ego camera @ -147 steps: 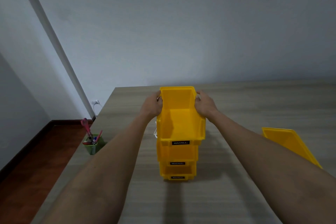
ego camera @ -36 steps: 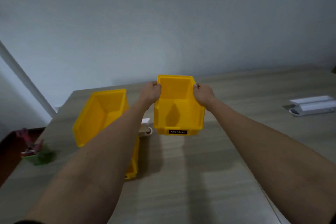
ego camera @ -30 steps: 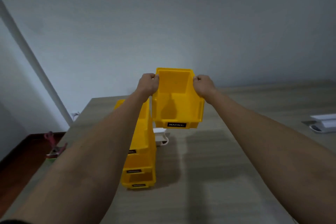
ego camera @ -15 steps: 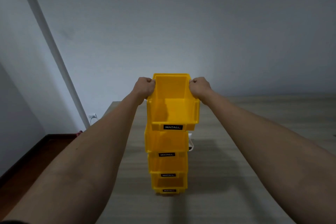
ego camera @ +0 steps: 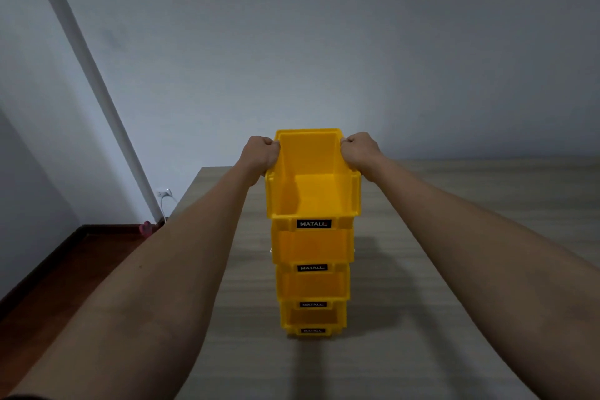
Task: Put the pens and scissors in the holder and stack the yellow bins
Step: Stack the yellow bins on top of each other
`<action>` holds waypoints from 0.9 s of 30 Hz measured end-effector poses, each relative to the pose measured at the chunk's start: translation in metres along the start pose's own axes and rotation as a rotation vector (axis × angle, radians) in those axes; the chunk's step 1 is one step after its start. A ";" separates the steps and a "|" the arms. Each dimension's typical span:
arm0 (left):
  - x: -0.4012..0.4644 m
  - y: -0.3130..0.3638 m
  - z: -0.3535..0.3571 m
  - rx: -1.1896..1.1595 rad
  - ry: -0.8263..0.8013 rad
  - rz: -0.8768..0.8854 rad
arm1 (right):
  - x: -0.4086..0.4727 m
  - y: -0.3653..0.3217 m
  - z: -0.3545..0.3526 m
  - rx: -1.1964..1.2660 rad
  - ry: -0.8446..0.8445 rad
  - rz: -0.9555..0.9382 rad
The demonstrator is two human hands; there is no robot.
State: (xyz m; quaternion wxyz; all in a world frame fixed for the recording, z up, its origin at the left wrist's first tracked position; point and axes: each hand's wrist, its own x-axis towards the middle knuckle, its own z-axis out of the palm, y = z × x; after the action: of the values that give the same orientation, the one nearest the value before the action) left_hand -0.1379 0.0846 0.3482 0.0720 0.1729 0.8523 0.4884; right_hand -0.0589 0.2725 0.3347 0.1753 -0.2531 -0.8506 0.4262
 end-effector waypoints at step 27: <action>-0.015 -0.048 0.002 -0.184 -0.062 -0.028 | -0.008 0.040 -0.004 0.203 -0.006 0.001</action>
State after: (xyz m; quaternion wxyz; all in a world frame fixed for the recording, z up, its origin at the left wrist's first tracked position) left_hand -0.1340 0.0586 0.3053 0.1209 0.1688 0.8035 0.5579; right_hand -0.0391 0.2912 0.3038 0.1973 -0.2333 -0.8033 0.5112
